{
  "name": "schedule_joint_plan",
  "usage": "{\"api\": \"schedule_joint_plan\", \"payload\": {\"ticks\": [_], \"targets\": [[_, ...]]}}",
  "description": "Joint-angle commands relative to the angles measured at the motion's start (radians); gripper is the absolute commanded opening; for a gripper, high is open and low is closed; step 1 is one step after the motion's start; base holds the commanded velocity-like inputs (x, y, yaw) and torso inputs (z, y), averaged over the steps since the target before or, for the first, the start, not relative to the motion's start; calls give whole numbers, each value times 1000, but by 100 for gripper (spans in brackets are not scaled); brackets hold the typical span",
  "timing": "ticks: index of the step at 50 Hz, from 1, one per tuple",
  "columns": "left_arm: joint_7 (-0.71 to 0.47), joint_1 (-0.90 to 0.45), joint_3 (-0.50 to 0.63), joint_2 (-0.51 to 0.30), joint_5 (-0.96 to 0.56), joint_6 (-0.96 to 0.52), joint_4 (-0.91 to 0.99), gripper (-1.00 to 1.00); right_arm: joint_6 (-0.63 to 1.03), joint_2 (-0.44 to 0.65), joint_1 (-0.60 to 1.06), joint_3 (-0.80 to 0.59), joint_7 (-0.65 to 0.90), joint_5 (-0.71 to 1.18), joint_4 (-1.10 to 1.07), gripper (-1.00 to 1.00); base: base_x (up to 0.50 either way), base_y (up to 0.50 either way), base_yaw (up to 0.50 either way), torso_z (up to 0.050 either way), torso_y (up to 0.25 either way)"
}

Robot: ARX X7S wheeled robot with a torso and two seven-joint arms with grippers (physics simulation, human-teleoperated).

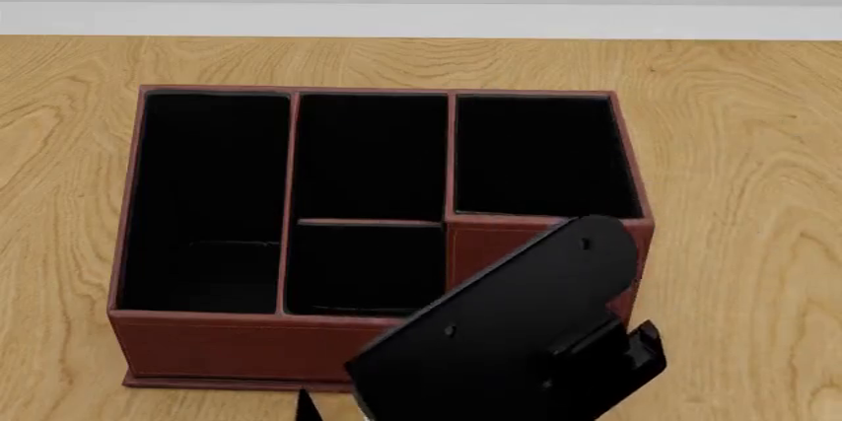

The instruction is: Pick up the white mug and place it to the right of the caddy.

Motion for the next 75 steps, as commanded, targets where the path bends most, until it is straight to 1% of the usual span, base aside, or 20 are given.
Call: {"api": "schedule_joint_plan", "payload": {"ticks": [1, 19, 40, 59, 75], "targets": [[-8, 6, -1, -6, -9, 2, -2, 100, -12, -6, 6, -89, 20, 32, -3, 100, 0, 0, 0, 0, 0], [-25, 18, 1, -10, -25, 18, -12, 100, -37, -20, 41, -215, 51, 69, -14, 100, 0, 0, 0, 0, 0], [-35, 27, -1, -23, -34, 17, -5, 100, -51, -85, 67, -318, 21, 66, 32, 100, 0, 0, 0, 0, 0], [-42, 40, -16, -34, -50, 29, -7, 100, -63, -129, 76, -364, -23, 42, 106, 100, 0, 0, 0, 0, 0], [-47, 57, -33, -42, -65, 41, -9, 100, -44, -171, 61, -386, -94, -16, 183, 100, 0, 0, 0, 0, 0]]}}
